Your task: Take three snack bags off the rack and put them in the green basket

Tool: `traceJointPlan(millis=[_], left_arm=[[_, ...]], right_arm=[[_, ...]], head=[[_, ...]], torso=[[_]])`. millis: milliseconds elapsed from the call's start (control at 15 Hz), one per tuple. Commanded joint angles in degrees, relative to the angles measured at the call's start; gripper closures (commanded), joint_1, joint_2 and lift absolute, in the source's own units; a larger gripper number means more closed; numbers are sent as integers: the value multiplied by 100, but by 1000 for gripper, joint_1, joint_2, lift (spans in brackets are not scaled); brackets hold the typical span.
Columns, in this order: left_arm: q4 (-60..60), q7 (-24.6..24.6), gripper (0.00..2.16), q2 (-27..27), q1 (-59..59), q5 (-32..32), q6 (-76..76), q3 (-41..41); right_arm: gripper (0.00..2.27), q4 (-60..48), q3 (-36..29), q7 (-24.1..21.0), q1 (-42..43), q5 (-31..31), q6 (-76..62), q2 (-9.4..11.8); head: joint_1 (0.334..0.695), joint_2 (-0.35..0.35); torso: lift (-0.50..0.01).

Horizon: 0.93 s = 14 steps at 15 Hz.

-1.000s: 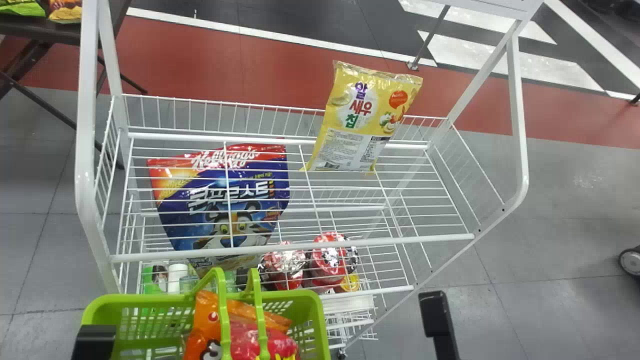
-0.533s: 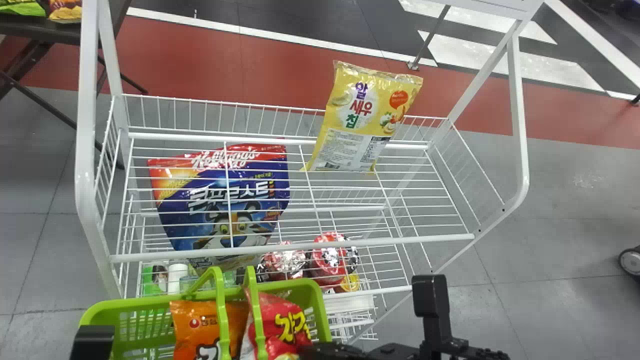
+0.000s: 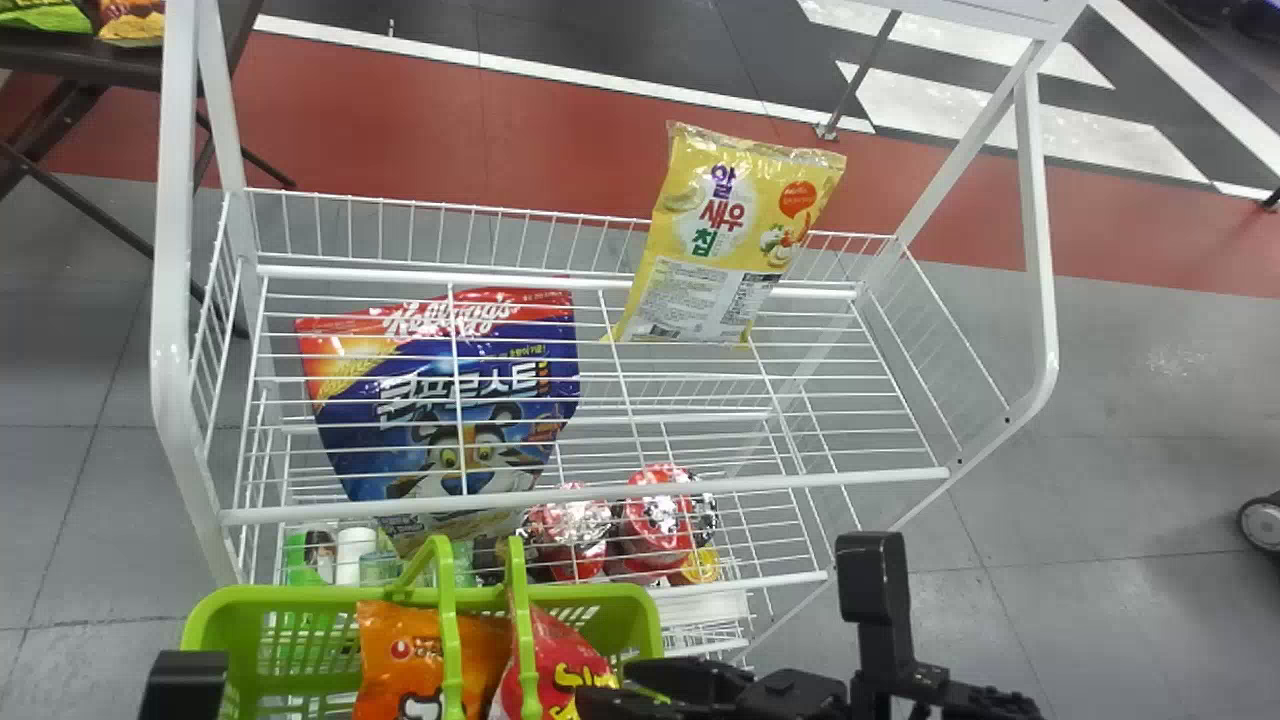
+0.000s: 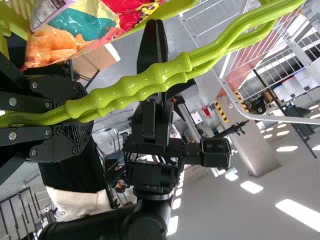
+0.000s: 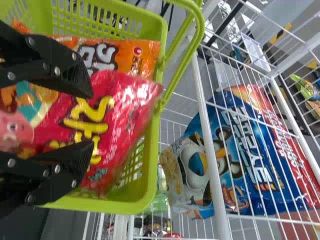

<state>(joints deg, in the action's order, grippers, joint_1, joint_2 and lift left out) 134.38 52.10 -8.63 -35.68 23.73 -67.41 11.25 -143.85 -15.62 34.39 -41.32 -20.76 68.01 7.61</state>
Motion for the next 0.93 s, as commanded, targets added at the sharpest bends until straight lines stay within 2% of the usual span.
traceJointPlan(millis=[0, 200, 400, 467, 667, 867], left_arm=[[0, -16, 1160, 2, 0, 0, -5, 9], [35, -51, 1160, 2, 0, -9, -5, 79], [44, -51, 1160, 2, -35, -9, 12, 79], [62, -51, 1160, 2, -53, -9, 12, 79], [106, -34, 1160, 2, -150, -17, 47, 35], [97, -25, 1160, 2, -150, -9, 83, 35]], right_arm=[[60, -178, -55, -72, -61, -16, -1232, -93], [63, -46, 358, -591, -245, 424, -4045, -251], [66, 244, 982, -1145, -430, 951, -5891, -330], [66, 331, 1219, -1382, -492, 1109, -6225, -330], [66, 586, 1404, -1672, -746, 1118, -6840, -330], [66, 578, 1210, -1672, -1045, 986, -6945, -313]], head=[[695, -350], [695, -350], [695, -350], [695, -350], [695, -350], [695, -350]], torso=[[-22], [-22], [-22], [-22], [-22], [-22]])
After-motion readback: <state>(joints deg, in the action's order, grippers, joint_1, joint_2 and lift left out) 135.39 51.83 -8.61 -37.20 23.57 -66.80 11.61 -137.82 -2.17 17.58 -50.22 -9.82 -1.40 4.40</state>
